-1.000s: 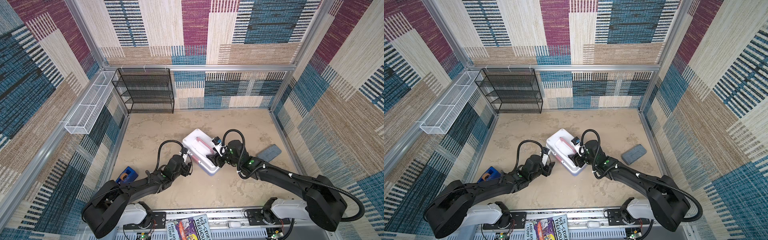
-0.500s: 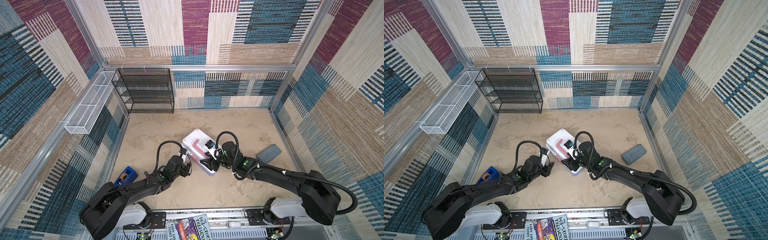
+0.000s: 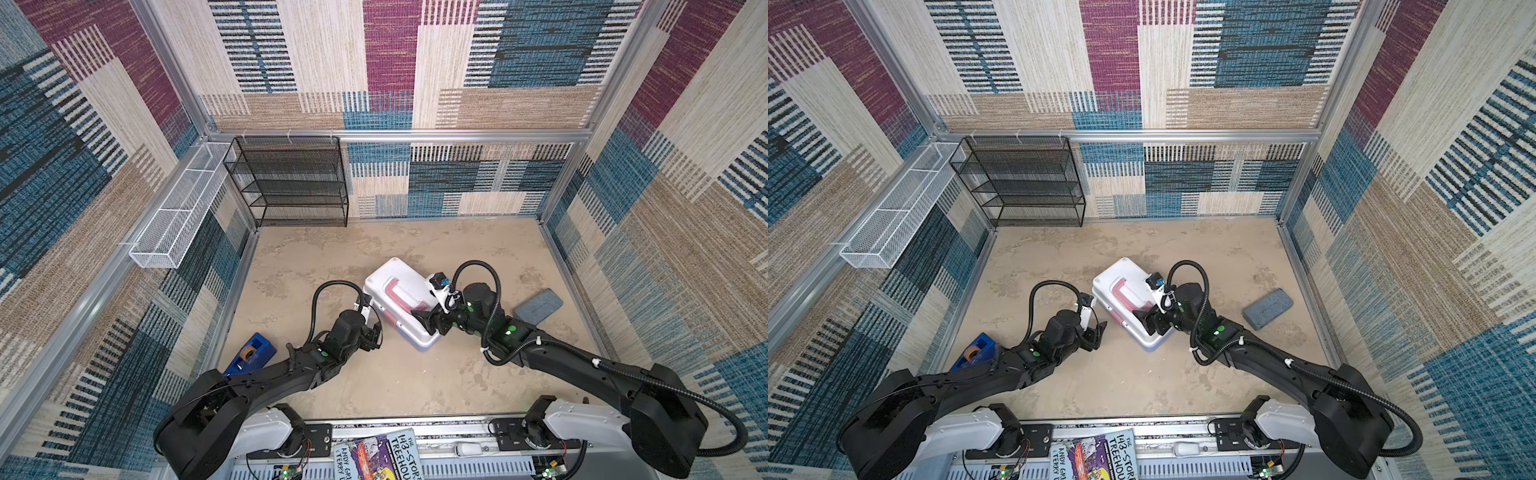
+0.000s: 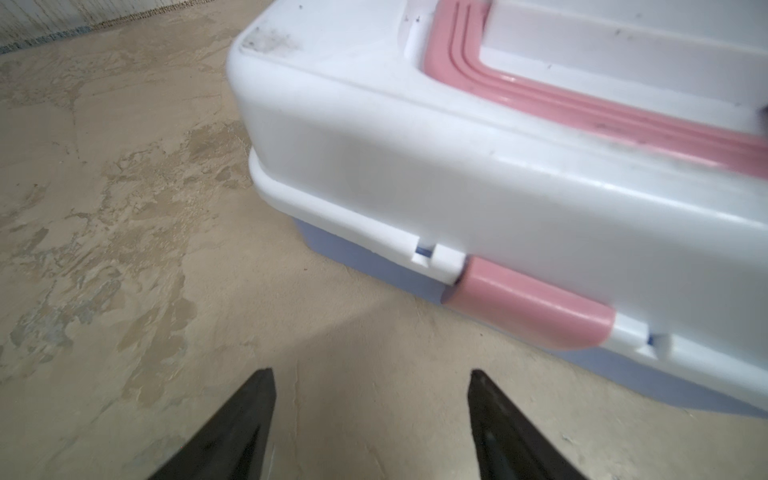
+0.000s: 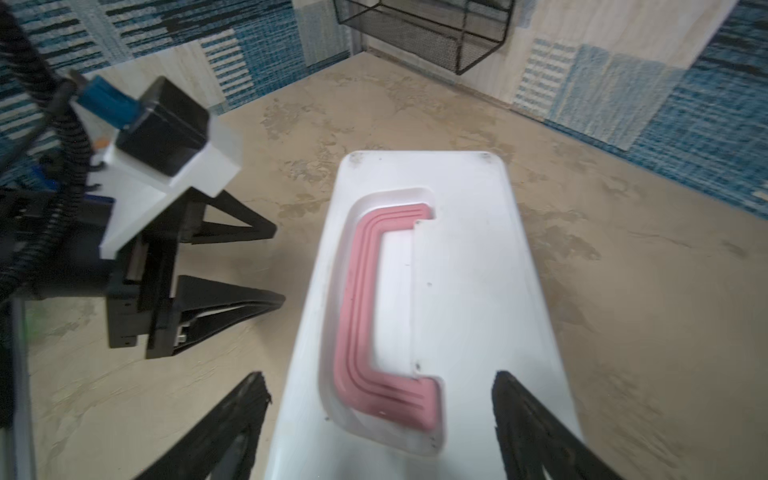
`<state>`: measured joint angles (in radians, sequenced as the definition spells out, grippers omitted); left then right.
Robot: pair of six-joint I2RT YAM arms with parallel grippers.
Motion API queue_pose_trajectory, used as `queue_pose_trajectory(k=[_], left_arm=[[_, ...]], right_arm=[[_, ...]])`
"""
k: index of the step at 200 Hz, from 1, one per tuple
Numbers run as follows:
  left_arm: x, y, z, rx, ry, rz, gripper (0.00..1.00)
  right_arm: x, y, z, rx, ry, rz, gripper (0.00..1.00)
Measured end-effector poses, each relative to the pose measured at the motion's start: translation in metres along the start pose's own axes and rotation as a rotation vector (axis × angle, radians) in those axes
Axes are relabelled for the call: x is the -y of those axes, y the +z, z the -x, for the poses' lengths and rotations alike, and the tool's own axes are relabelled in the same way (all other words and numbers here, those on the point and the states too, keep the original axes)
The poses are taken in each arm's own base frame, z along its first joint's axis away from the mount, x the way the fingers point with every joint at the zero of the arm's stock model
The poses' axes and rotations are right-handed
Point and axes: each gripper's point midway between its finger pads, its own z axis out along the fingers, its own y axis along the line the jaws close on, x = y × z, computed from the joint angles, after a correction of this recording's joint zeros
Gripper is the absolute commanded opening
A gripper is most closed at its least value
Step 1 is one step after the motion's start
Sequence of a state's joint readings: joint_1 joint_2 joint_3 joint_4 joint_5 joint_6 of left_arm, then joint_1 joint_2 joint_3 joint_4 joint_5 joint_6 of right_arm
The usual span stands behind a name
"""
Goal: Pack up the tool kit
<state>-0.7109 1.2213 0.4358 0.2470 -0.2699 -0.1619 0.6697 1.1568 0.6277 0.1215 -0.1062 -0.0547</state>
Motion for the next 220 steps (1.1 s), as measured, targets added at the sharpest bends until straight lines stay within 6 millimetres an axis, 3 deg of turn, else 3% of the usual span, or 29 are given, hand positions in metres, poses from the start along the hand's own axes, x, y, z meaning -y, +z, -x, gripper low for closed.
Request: queue_pose_trajectory(k=[55,79,124,175,220], left_arm=[[-0.014,-0.004,0.015,0.03,-0.017,0.076,0.91],[-0.022,-0.006,0.024,0.037,-0.025,0.117,0.93],[-0.04,-0.01,0.031,0.044,-0.038,0.198,0.97],[-0.055,-0.017,0.039,0.071,-0.056,0.251,0.98],[-0.07,-0.023,0.039,0.085,-0.067,0.302,0.98]], right_arm=[[0.087,-0.039,0.001,0.153,0.053,-0.339,0.97],[0.136,-0.06,-0.02,0.182,0.096,-0.541,0.97],[0.196,-0.094,-0.062,0.222,0.175,-0.776,0.97],[0.221,-0.091,-0.086,0.233,0.196,-0.829,0.92],[0.232,-0.086,-0.081,0.267,0.157,-0.82,0.93]])
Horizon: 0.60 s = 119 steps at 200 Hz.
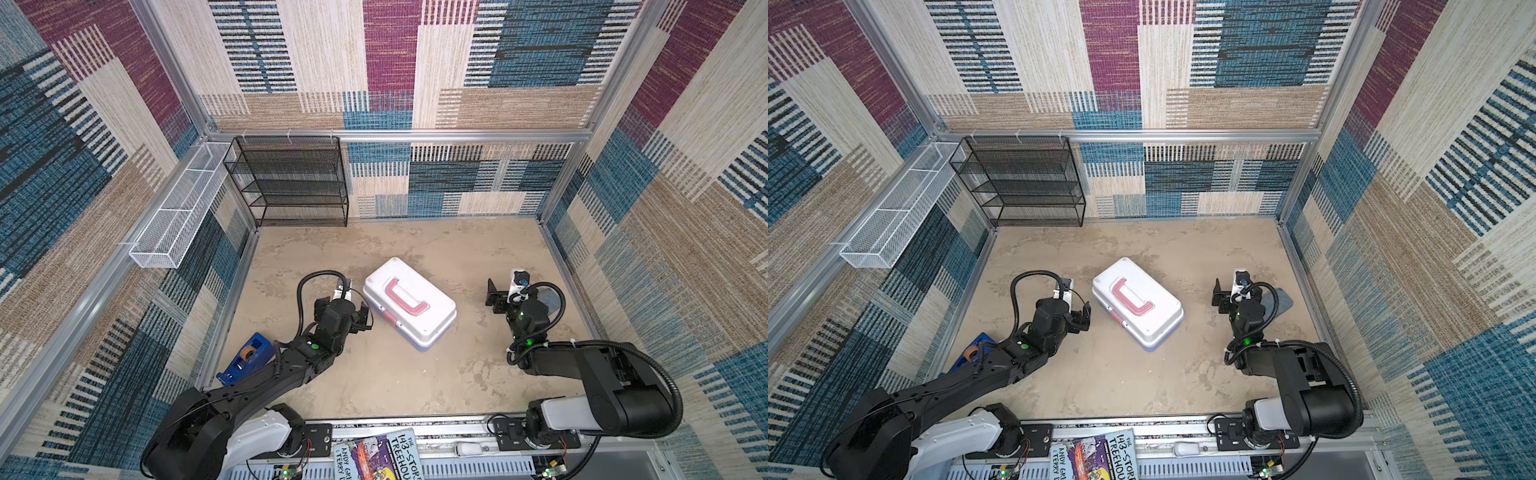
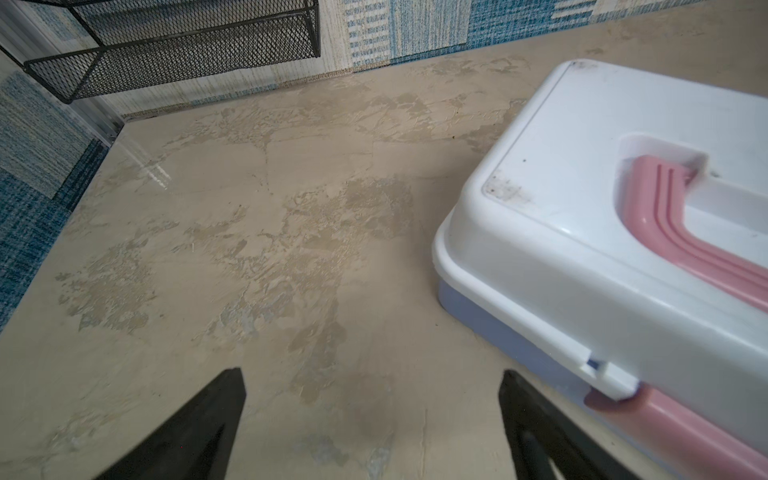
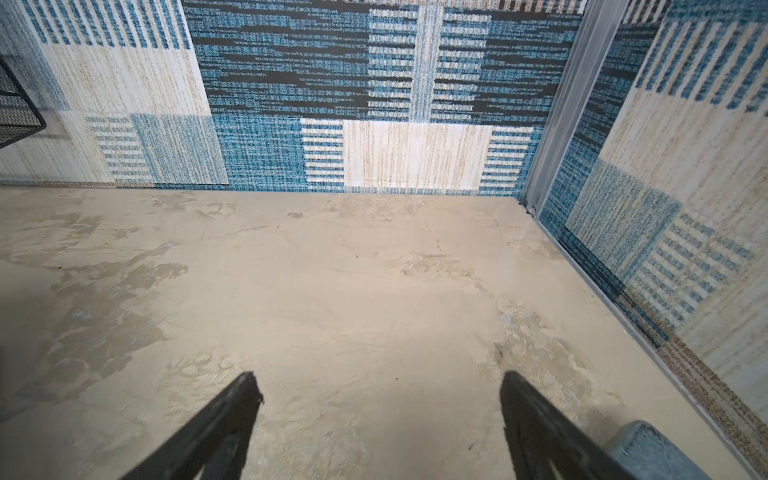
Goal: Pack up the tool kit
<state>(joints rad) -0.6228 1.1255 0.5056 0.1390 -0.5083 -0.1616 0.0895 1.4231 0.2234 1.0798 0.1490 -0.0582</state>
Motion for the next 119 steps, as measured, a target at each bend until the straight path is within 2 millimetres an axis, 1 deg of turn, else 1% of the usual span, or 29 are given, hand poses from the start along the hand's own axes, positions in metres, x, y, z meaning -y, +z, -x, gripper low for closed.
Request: queue_pose_trajectory(k=[25,37,52,62,64,67,76,88,104,119], left_arm=[[-0.01,-0.002,0.006,0.017,-0.02,0.028,0.98],[-0.016,-0.004,0.011,0.033,-0.032,0.043,0.98],[-0.026,-0.007,0.017,0.053,-0.035,0.073,0.99],[-0.033,-0.008,0.02,0.061,-0.03,0.093,0.99],[-0.035,-0.008,0.02,0.063,-0.029,0.1,0.99],[-0.039,-0.008,0.021,0.066,-0.028,0.11,0.99],[-0.05,-0.006,0.022,0.074,-0.023,0.148,1.0],[-0.068,-0.001,0.019,0.075,-0.016,0.198,1.0],[-0.101,0.011,0.007,0.055,-0.032,0.289,1.0],[-0.123,0.021,-0.002,0.033,-0.054,0.33,1.0]], right_arm=[[0.01,0.004,-0.011,-0.014,0.005,-0.009,0.93],[0.013,0.006,-0.009,-0.001,0.017,0.0,0.93],[0.016,0.006,-0.014,-0.005,0.029,0.013,0.93],[0.016,0.006,-0.014,0.001,0.036,0.017,0.94],[0.016,0.006,-0.013,0.003,0.036,0.019,0.98],[0.015,0.006,-0.013,0.005,0.038,0.023,1.0],[0.013,0.006,-0.01,0.015,0.04,0.034,1.0],[0.01,0.005,-0.007,0.025,0.039,0.052,1.0],[0.01,0.005,-0.006,0.03,0.04,0.05,1.0],[0.01,0.005,-0.006,0.03,0.04,0.052,1.0]])
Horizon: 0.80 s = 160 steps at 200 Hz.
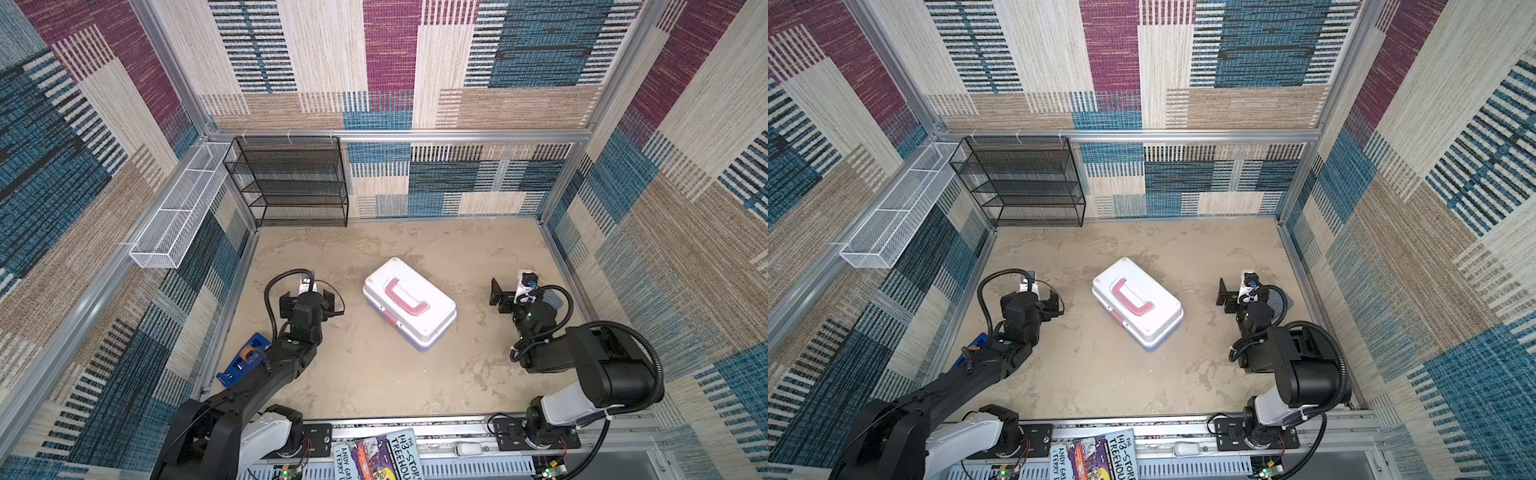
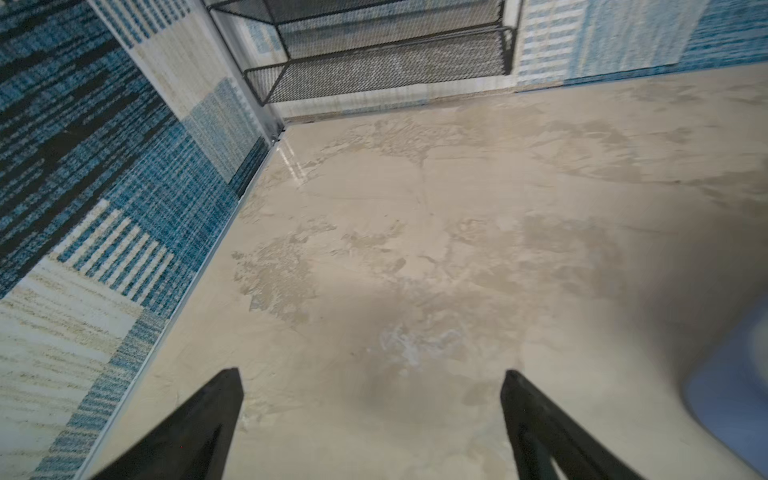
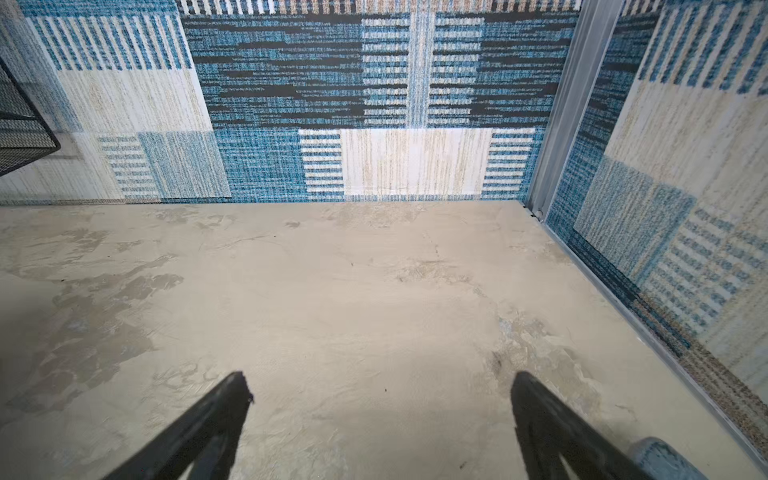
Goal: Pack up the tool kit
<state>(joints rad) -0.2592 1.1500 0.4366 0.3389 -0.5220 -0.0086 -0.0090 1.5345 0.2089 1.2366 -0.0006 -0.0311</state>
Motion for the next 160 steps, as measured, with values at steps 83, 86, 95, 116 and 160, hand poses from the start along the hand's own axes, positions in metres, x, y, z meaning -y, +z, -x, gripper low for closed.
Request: queue_pose_trajectory(k=[83,86,95,116,160], left_arm=[[-0.007,0.061,-0.052,-0.028,-0.068,-0.123,0.98],[-0.006,0.063,-0.054,-0.035,-0.067,-0.127,0.98],[-0.002,0.066,-0.054,-0.059,-0.066,-0.148,0.98],[-0.003,0.071,-0.028,0.02,-0.092,-0.16,0.99],[0.001,0.072,-0.03,0.008,-0.093,-0.187,0.99]], right_arm=[[-0.001,0.0,0.0,0.0,0.0,0.007,1.0],[-0.001,0.0,0.0,0.0,0.0,0.007,1.0],[-0.001,0.0,0.0,0.0,0.0,0.007,1.0],[-0.001,0.0,0.0,0.0,0.0,0.007,1.0],[-0.001,0.0,0.0,0.0,0.0,0.007,1.0]])
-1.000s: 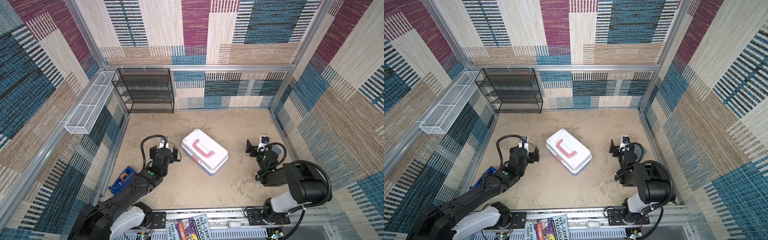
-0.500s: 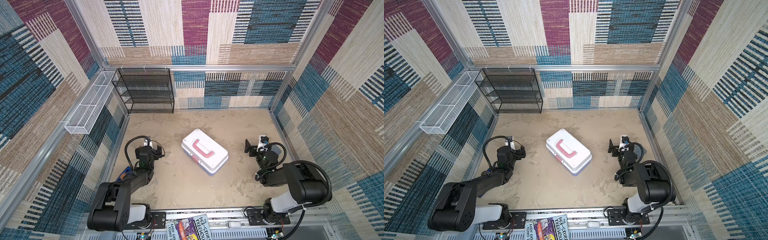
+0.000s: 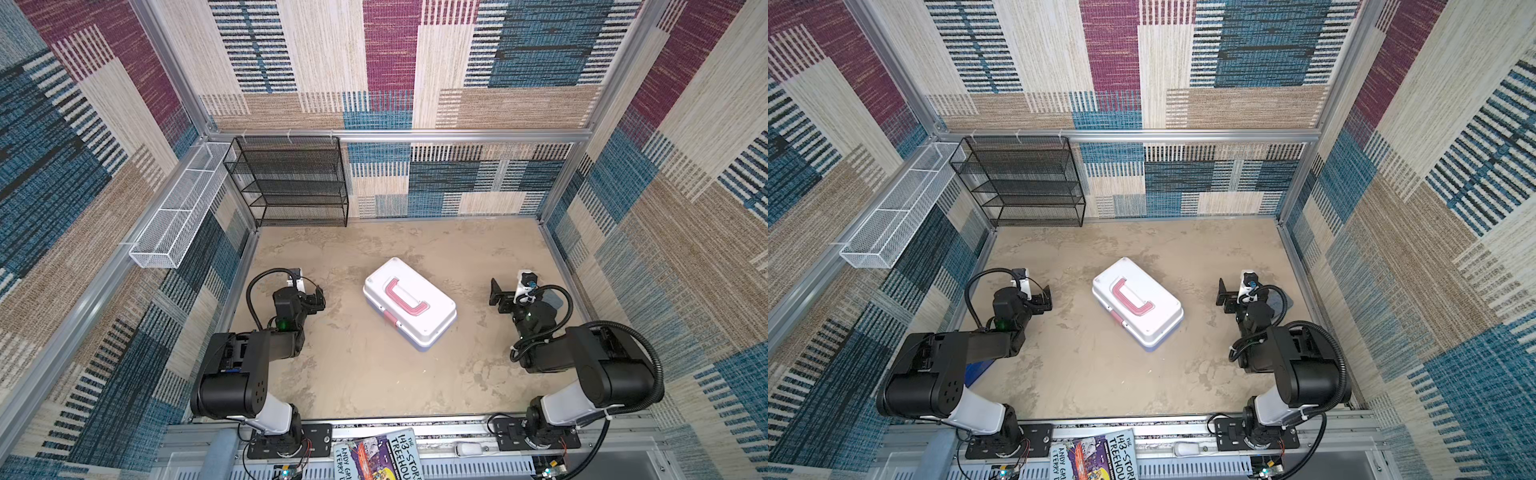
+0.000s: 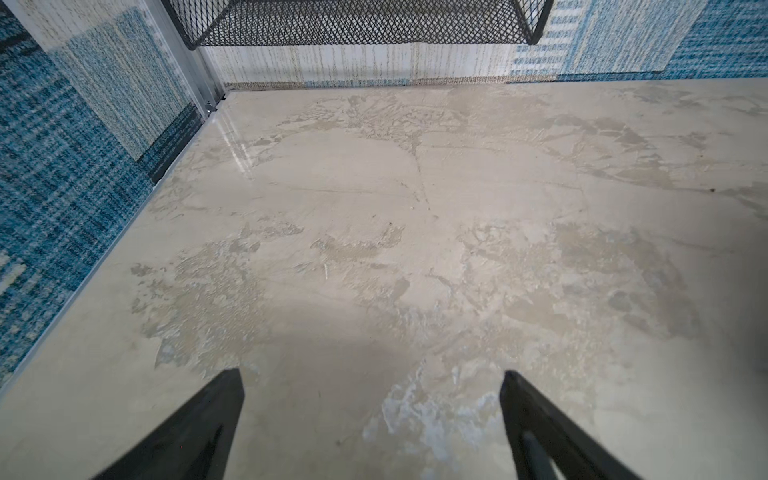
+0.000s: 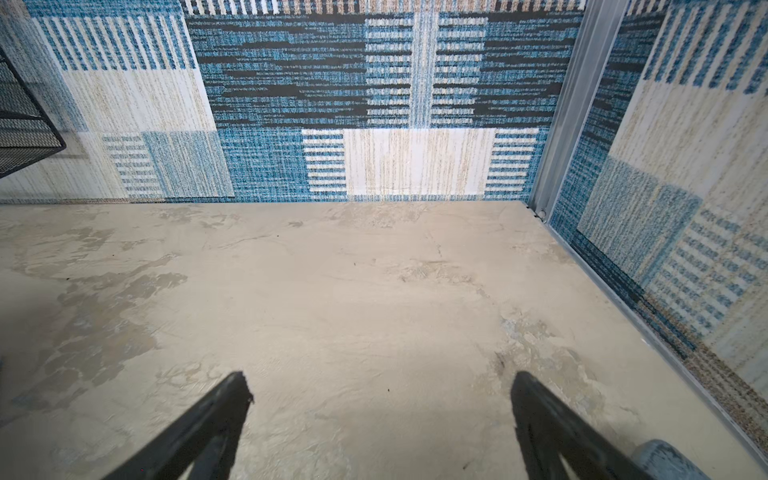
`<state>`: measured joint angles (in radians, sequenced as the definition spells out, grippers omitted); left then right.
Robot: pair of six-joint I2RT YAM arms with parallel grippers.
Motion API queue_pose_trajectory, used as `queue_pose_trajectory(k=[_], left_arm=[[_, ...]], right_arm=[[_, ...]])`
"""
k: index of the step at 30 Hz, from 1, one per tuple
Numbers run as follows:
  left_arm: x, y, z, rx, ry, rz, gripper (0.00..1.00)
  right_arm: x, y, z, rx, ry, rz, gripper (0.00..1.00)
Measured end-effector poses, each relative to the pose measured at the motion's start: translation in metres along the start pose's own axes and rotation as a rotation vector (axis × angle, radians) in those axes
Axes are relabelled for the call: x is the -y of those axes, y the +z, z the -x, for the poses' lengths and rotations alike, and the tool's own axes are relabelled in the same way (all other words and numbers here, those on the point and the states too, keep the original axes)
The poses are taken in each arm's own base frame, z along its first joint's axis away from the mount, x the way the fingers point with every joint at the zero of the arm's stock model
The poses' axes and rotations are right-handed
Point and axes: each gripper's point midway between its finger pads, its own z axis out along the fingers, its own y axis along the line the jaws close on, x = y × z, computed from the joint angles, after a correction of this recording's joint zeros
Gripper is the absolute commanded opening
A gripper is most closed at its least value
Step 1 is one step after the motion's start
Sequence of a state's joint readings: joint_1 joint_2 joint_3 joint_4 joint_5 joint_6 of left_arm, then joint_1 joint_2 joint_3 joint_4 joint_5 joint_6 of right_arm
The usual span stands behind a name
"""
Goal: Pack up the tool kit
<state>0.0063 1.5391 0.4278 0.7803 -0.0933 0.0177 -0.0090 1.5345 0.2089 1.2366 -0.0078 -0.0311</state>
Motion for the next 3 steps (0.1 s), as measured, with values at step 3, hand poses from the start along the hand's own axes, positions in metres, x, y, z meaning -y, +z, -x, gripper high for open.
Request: queue_pose_trajectory(k=[3], left_arm=[[0.0005,0.0,0.0001,0.0,0.0,-0.003,0.99]], right_arm=[[0.0,0.0,0.0,0.0,0.0,0.0,1.0]])
